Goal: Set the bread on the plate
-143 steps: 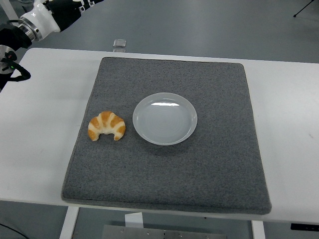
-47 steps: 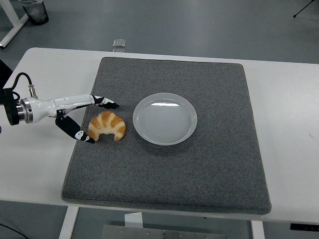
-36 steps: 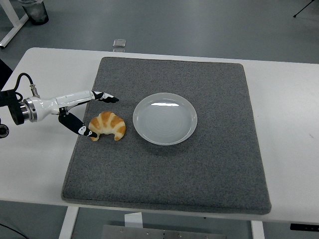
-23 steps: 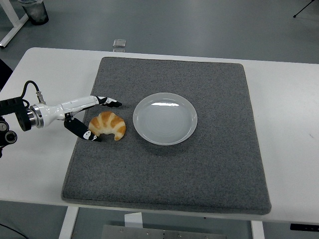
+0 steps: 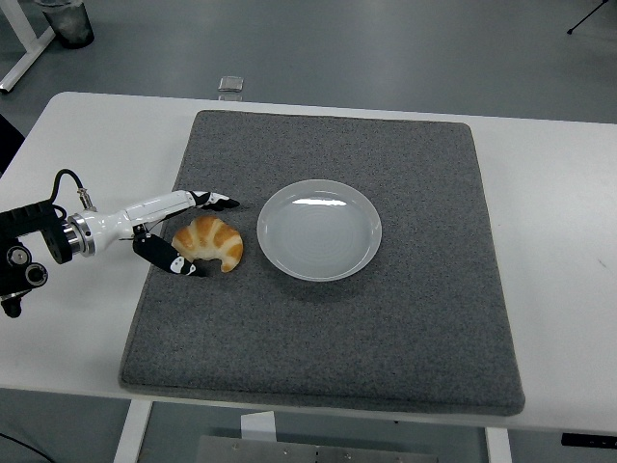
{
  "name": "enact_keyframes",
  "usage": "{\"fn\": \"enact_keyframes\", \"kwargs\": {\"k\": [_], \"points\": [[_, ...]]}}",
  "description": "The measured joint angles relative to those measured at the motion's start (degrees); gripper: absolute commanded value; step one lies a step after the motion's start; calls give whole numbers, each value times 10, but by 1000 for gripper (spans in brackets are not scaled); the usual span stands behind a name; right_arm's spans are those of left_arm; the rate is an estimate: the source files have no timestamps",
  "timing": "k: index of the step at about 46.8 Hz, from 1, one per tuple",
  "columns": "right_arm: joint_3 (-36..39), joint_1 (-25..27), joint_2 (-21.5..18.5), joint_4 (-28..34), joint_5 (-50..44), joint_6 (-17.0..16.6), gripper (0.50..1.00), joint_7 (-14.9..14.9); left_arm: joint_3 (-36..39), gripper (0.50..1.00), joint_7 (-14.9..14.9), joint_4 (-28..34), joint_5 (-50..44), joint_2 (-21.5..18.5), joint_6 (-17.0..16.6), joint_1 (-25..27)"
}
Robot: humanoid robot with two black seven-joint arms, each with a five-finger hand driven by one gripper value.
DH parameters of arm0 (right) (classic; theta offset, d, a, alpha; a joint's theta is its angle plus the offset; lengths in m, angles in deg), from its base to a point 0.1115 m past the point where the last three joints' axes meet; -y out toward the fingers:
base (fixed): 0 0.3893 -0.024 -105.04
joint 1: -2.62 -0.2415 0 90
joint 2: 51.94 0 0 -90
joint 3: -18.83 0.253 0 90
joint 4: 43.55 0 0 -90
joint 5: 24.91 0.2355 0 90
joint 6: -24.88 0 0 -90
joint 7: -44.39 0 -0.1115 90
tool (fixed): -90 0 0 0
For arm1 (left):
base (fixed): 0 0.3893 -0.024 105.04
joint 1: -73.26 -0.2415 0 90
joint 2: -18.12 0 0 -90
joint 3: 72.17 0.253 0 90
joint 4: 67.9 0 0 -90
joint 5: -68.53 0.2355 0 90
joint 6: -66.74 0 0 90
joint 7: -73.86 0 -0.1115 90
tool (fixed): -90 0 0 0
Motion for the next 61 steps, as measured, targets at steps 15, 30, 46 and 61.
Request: {"fn": "enact_keyframes", "kwargs": {"k": [15, 30, 46, 61], "points": [[0, 0, 0, 0, 0, 0, 952, 0, 1, 975, 5, -12, 8, 19, -21, -9], [0, 0, 0, 0, 0, 0, 952, 0, 1, 894, 9, -24, 9, 24, -29, -20], [0, 0, 0, 0, 0, 0, 952, 0, -13, 628, 10, -31, 7, 22, -40, -18], [0, 0, 0, 0, 0, 0, 952, 0, -21, 500, 10, -35, 10, 20, -42, -8]]}}
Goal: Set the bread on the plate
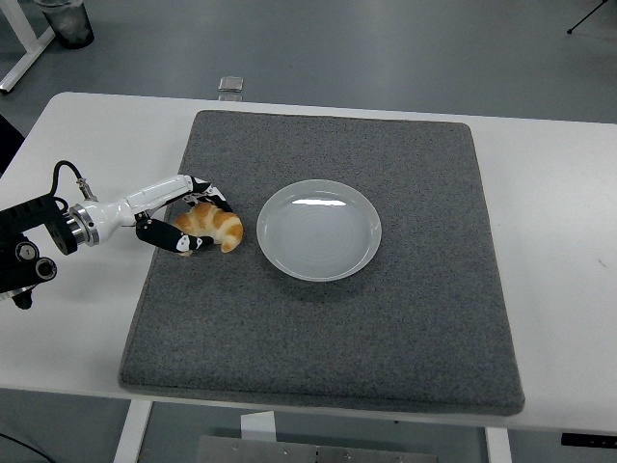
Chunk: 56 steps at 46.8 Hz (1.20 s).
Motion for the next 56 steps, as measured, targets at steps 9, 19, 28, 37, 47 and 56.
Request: {"fn": "enact_keyframes", "kwargs": {"k": [9, 19, 28, 37, 47, 56], "points": [[0, 0, 0, 0, 0, 0, 952, 0, 0, 500, 1, -4, 0, -5, 0, 20], [0, 0, 0, 0, 0, 0, 952, 0, -1, 500, 1, -16, -4, -29, 5, 42], [0, 0, 0, 0, 0, 0, 952, 0, -29, 500, 3, -24, -13, -71, 8, 48], [0, 0, 0, 0, 0, 0, 952, 0, -89, 500, 3, -90, -13, -92, 42, 72], [0, 0, 0, 0, 0, 0, 952, 0, -99, 500, 1, -154, -13, -89, 128, 171], [0, 0, 0, 0, 0, 0, 952, 0, -90, 500, -3, -167, -11, -29, 152, 247]]}}
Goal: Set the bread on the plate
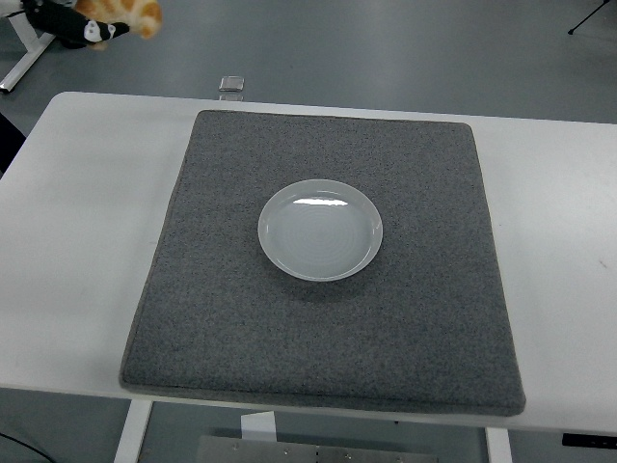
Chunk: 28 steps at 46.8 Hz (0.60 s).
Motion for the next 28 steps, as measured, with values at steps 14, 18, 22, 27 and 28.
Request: {"fn": "enact_keyframes", "kwargs": {"k": [14, 18, 22, 27, 28], "points": [[0, 0, 0, 0, 0, 0, 952, 0, 5, 500, -4, -28, 1, 162, 4, 79], [0, 0, 0, 0, 0, 0, 952, 0, 16, 500, -4, -20, 2, 210, 4, 80], [0, 0, 0, 0, 0, 0, 952, 0, 40, 500, -3, -1, 7, 245, 4, 77], [0, 0, 0, 0, 0, 0, 952, 0, 76, 500, -3, 39, 11, 261, 0, 70], [0, 0, 0, 0, 0, 0, 952, 0, 84, 500, -2, 52, 11, 262, -2, 67]]}}
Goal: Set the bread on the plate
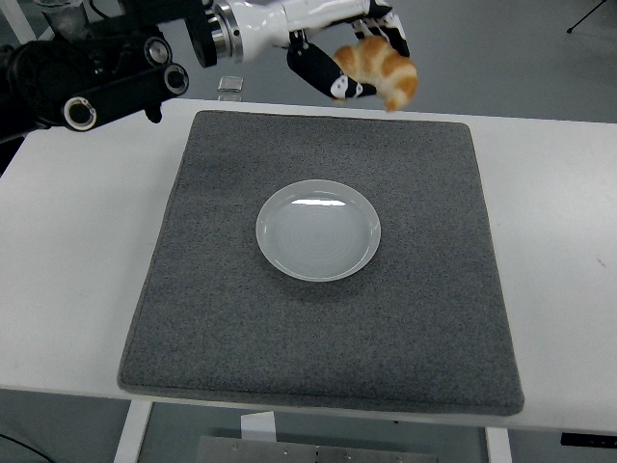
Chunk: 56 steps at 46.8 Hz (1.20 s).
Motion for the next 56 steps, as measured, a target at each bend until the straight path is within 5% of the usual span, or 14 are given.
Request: {"fn": "enact_keyframes", "kwargs": {"k": [15, 29, 56], "points": [[0, 0, 0, 0, 0, 0, 952, 0, 16, 500, 0, 34, 32, 2, -12, -75], [0, 0, 0, 0, 0, 0, 952, 0, 15, 500, 1, 21, 97, 30, -77, -158], [0, 0, 0, 0, 0, 0, 952, 0, 14, 500, 4, -30, 102, 33, -99, -213]]}}
